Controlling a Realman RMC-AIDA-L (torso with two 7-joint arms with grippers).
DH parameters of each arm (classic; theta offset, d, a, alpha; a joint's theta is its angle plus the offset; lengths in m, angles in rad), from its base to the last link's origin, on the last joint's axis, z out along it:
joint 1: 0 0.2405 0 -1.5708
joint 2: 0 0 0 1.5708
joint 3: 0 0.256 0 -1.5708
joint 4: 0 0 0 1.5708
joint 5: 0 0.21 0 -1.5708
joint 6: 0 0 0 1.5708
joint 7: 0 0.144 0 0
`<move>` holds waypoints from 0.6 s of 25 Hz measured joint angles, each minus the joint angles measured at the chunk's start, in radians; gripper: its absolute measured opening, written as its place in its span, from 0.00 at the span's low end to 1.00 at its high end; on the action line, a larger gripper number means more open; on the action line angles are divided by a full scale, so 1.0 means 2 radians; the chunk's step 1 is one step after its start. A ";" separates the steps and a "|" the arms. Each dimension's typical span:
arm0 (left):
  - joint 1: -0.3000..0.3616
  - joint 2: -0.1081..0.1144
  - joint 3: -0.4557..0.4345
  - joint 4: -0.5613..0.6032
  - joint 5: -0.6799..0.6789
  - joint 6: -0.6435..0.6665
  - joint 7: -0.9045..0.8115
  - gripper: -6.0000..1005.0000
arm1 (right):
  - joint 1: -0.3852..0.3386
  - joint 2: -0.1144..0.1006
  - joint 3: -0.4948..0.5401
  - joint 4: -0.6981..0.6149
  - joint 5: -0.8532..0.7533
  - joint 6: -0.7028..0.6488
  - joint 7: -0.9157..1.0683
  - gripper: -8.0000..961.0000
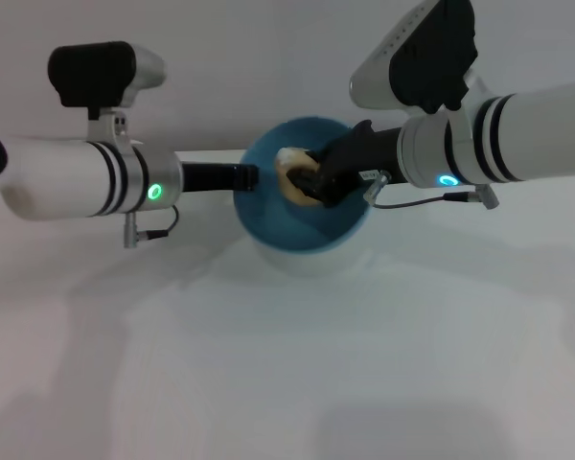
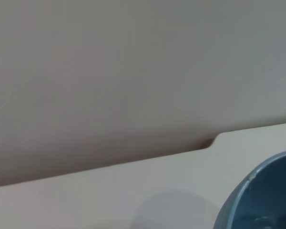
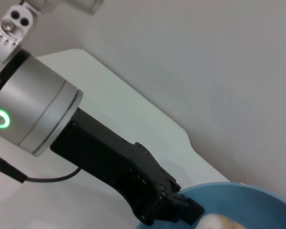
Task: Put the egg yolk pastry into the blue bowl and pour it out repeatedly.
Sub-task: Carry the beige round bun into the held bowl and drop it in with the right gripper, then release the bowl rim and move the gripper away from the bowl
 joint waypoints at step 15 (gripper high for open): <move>0.004 0.000 -0.061 0.045 0.181 -0.109 -0.072 0.02 | -0.052 0.002 0.078 -0.108 -0.019 0.021 0.007 0.53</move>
